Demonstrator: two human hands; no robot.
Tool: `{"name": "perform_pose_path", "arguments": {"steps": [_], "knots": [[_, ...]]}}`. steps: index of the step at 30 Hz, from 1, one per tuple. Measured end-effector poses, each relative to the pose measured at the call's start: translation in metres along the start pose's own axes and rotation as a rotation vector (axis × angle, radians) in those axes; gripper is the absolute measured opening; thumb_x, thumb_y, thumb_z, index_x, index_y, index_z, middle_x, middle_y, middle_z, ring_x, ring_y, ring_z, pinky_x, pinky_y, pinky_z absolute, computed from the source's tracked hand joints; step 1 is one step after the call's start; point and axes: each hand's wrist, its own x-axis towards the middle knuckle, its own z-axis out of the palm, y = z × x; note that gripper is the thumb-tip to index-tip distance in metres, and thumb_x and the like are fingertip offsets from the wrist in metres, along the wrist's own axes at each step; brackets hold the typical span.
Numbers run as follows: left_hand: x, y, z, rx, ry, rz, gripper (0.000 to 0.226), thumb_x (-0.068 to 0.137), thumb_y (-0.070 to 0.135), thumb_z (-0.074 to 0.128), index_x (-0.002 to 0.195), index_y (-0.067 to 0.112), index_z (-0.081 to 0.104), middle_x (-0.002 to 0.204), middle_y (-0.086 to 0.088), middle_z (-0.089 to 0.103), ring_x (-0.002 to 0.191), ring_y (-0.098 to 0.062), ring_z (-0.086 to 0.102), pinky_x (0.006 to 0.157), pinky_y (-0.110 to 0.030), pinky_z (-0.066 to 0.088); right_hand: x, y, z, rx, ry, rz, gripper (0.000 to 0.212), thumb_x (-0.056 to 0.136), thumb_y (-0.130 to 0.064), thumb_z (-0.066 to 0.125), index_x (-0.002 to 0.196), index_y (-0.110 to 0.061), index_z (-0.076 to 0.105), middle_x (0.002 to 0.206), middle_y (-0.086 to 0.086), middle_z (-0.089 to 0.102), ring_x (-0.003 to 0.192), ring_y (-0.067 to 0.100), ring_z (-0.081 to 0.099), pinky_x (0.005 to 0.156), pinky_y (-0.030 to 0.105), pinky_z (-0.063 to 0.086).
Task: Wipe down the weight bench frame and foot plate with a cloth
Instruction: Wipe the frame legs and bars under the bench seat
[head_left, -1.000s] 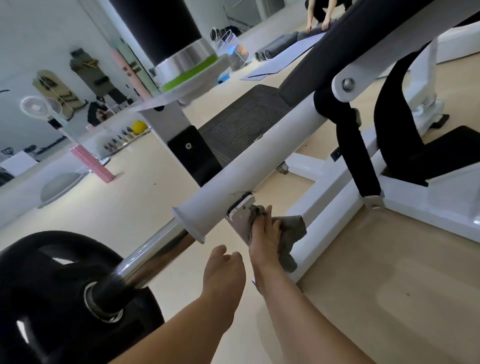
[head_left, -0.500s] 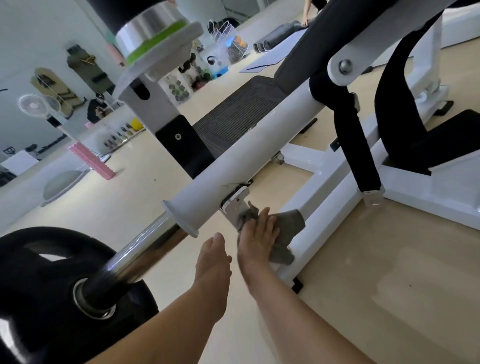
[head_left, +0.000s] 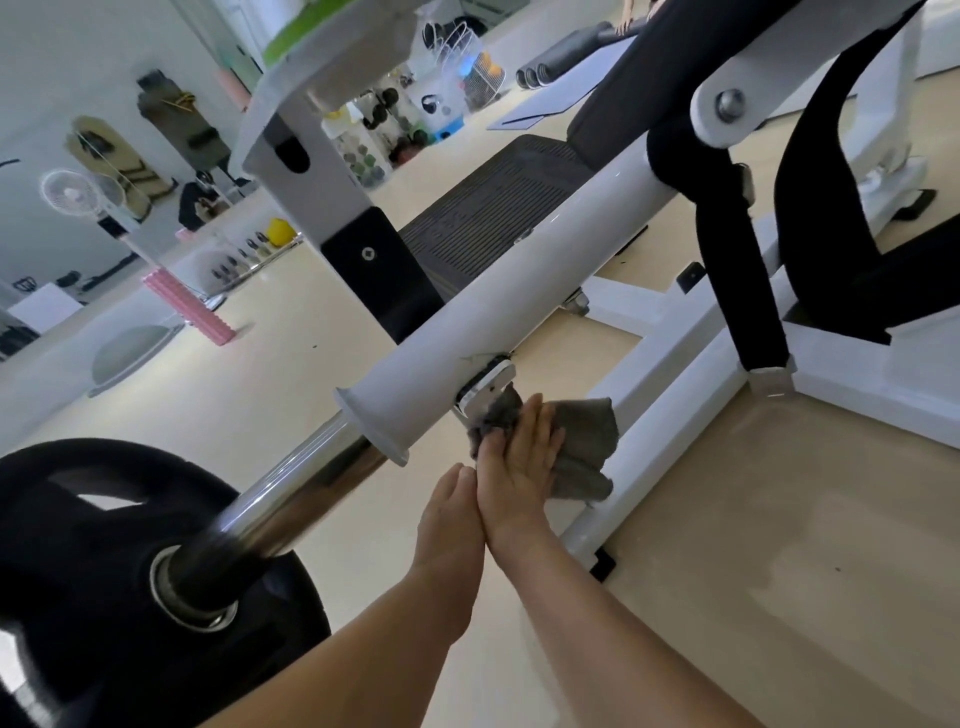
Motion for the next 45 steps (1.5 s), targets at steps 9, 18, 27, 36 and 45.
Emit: {"name": "perform_pose_path", "arguments": {"steps": [9, 18, 27, 36, 45], "knots": [[-0.002, -0.014, 0.01, 0.084, 0.123, -0.013, 0.039, 0.108, 0.039, 0.036, 0.131, 0.017, 0.059, 0.135, -0.001, 0.061, 0.128, -0.021, 0.055, 0.116, -0.05, 0.04, -0.002, 0.039, -0.03, -0.07, -0.091, -0.042, 0.06, 0.11, -0.037, 0.029, 0.162, -0.033, 0.0, 0.171, -0.012, -0.006, 0.15, -0.005, -0.012, 0.129, 0.037, -0.003], [0.0, 0.006, 0.027, 0.062, -0.066, -0.122, 0.052, 0.107, 0.056, 0.035, 0.11, 0.019, 0.071, 0.096, -0.011, 0.079, 0.094, -0.029, 0.076, 0.098, -0.046, 0.058, -0.023, -0.001, -0.083, 0.242, -0.124, 0.202, 0.022, 0.105, -0.033, 0.054, 0.116, -0.046, 0.07, 0.098, -0.007, 0.075, 0.086, 0.009, 0.069, 0.064, 0.019, 0.052], [0.001, 0.019, 0.03, 0.203, -0.154, -0.162, 0.027, 0.105, 0.017, 0.053, 0.106, -0.002, 0.072, 0.09, -0.021, 0.077, 0.081, -0.035, 0.075, 0.082, -0.046, 0.063, -0.039, -0.011, -0.117, 0.195, -0.265, 0.271, 0.028, 0.1, -0.03, 0.057, 0.125, -0.036, 0.066, 0.116, -0.014, 0.07, 0.106, 0.004, 0.064, 0.09, 0.026, 0.052], [-0.011, 0.03, 0.024, 1.197, -0.072, 1.039, 0.013, 0.097, 0.018, 0.057, 0.098, 0.017, 0.07, 0.101, 0.001, 0.061, 0.085, -0.023, 0.06, 0.066, -0.037, 0.055, -0.038, -0.02, -0.144, -0.089, 0.024, 0.282, 0.031, 0.095, -0.026, 0.048, 0.064, -0.027, 0.045, 0.059, -0.013, 0.045, 0.061, 0.016, 0.042, 0.055, 0.03, 0.033], [0.027, 0.038, 0.009, 1.649, -0.102, 1.346, 0.062, 0.05, -0.004, 0.092, 0.108, 0.013, 0.078, 0.118, -0.009, 0.073, 0.103, -0.029, 0.071, 0.077, -0.038, 0.062, -0.038, -0.037, -0.142, 0.302, 0.057, 0.576, 0.018, 0.089, -0.018, 0.051, 0.076, -0.013, 0.062, 0.097, 0.021, 0.075, 0.077, 0.027, 0.057, 0.072, 0.038, 0.046]]}}
